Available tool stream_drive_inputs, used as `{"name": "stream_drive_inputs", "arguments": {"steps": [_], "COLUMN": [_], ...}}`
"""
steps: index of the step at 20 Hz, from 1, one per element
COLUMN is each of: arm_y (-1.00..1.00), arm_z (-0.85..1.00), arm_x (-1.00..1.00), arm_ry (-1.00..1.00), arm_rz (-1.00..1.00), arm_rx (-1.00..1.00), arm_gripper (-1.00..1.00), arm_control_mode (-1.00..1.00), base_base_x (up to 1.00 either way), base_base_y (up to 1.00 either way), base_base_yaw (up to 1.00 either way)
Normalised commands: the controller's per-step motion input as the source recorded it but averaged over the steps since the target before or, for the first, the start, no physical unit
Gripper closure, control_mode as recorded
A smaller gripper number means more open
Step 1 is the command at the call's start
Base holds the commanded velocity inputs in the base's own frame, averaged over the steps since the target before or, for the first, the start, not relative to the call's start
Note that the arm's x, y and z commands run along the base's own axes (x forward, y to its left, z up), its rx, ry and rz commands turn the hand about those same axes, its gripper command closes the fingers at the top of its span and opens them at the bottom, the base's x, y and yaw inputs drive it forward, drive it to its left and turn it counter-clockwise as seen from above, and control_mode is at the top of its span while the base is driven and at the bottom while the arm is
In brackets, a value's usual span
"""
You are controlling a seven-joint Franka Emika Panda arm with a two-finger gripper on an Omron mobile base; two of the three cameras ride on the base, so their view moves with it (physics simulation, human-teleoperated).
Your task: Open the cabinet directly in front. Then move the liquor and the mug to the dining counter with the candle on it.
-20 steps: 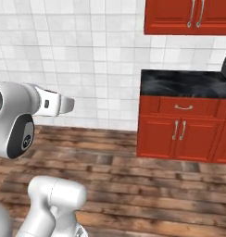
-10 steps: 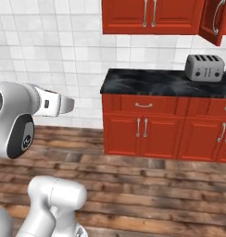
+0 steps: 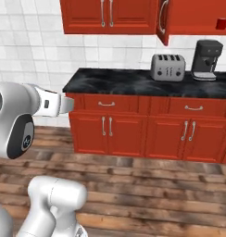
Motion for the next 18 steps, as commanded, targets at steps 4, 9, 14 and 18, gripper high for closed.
{"name": "stream_drive_inputs", "arguments": {"steps": [4, 9, 14, 18], "arm_y": [0.00, 0.00, 0.00, 0.00], "arm_z": [0.00, 0.00, 0.00, 0.00], "arm_x": [0.00, 0.00, 0.00, 0.00], "arm_ry": [0.00, 0.00, 0.00, 0.00], "arm_rz": [0.00, 0.00, 0.00, 0.00], "arm_rx": [0.00, 0.00, 0.00, 0.00], "arm_gripper": [-1.00, -1.00, -1.00, -1.00], "arm_control_mode": [1.00, 1.00, 1.00, 1.00], "base_base_x": [0.53, 0.71, 0.99, 1.00], "base_base_y": [-1.00, -1.00, -1.00, -0.91], "base_base_yaw": [0.00, 0.00, 0.00, 0.00]}}
